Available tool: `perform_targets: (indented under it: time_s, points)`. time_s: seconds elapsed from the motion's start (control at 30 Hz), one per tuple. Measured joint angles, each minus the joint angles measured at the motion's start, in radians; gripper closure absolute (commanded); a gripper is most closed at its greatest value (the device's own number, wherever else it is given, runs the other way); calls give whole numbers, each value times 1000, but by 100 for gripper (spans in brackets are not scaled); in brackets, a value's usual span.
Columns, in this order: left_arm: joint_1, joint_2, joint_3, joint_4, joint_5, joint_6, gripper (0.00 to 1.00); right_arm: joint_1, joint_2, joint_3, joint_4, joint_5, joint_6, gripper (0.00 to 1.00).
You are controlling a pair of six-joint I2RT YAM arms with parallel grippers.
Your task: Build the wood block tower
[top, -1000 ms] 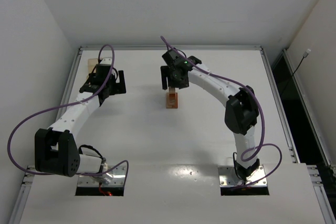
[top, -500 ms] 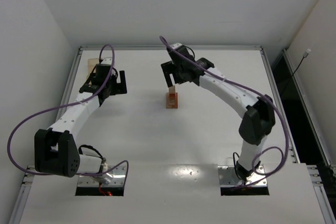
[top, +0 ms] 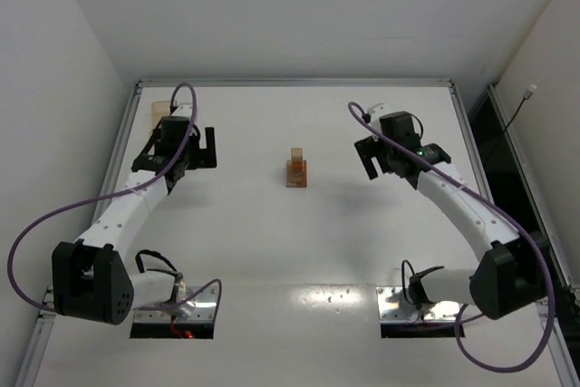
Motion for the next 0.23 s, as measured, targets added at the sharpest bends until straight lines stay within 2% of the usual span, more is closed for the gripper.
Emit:
perform_targets:
  time_s: [0.23]
  points:
    - [-25,-3,0,-18,-51,34,0,-106,-137,-46,5,-39,-21,13]
